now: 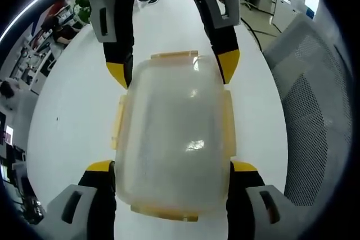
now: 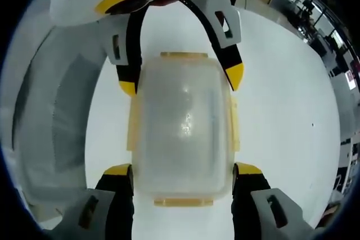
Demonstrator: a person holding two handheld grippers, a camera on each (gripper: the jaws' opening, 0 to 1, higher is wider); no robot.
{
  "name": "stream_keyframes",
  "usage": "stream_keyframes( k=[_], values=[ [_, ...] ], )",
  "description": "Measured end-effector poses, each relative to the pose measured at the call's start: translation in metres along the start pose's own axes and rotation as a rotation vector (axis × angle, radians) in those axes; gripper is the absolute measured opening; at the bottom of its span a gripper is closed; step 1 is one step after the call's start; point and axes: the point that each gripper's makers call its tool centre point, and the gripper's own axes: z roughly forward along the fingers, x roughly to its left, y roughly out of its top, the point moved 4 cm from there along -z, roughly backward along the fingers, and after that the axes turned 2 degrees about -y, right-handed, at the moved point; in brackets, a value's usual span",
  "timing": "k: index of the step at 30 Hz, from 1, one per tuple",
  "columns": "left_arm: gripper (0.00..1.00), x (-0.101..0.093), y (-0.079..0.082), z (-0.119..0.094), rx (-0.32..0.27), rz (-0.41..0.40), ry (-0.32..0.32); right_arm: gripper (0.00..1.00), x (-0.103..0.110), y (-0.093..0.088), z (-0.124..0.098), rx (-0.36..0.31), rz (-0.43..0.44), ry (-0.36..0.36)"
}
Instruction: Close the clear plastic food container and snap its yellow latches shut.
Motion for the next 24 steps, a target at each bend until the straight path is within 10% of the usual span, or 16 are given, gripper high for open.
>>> stream_keyframes(
  k=[24],
  values=[
    [0.81,0.029,0.005,0.008,0.022,0.021,-0.008,0.71,-0.027,-0.005,0.0,-0.001,0.021,-0.007]
  ],
)
